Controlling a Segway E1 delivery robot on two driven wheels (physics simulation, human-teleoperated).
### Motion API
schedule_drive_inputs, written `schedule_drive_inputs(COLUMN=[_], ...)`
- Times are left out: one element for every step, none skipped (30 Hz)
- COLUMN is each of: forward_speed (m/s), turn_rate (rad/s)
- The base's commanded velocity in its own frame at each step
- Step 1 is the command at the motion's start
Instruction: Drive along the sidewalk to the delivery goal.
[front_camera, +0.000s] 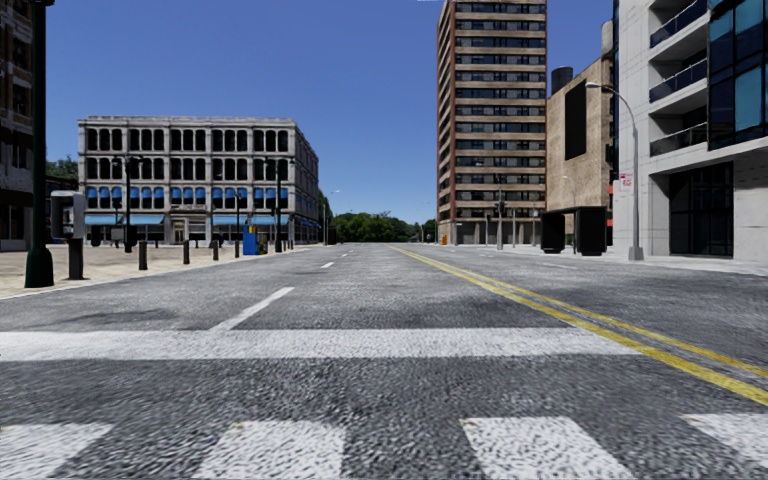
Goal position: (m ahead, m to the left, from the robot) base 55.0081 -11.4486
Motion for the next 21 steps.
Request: schedule_drive_inputs(forward_speed=[0.00, 0.00, 0.00, 0.00, 0.00, 0.00, 0.00, 0.00, 0.00, 0.00, 0.00, 0.00, 0.00, 0.00, 0.00, 0.00, 0.00, 0.00, 0.00, 0.00, 0.00], turn_rate=[-0.75, -0.75, -0.75, -0.75, -0.75, -0.75, -0.75, -0.75, -0.75, -0.75, -0.75, -0.75, -0.75, -0.75, -0.75, -0.75, -0.75, -0.75, -0.75, -0.75, -0.75])
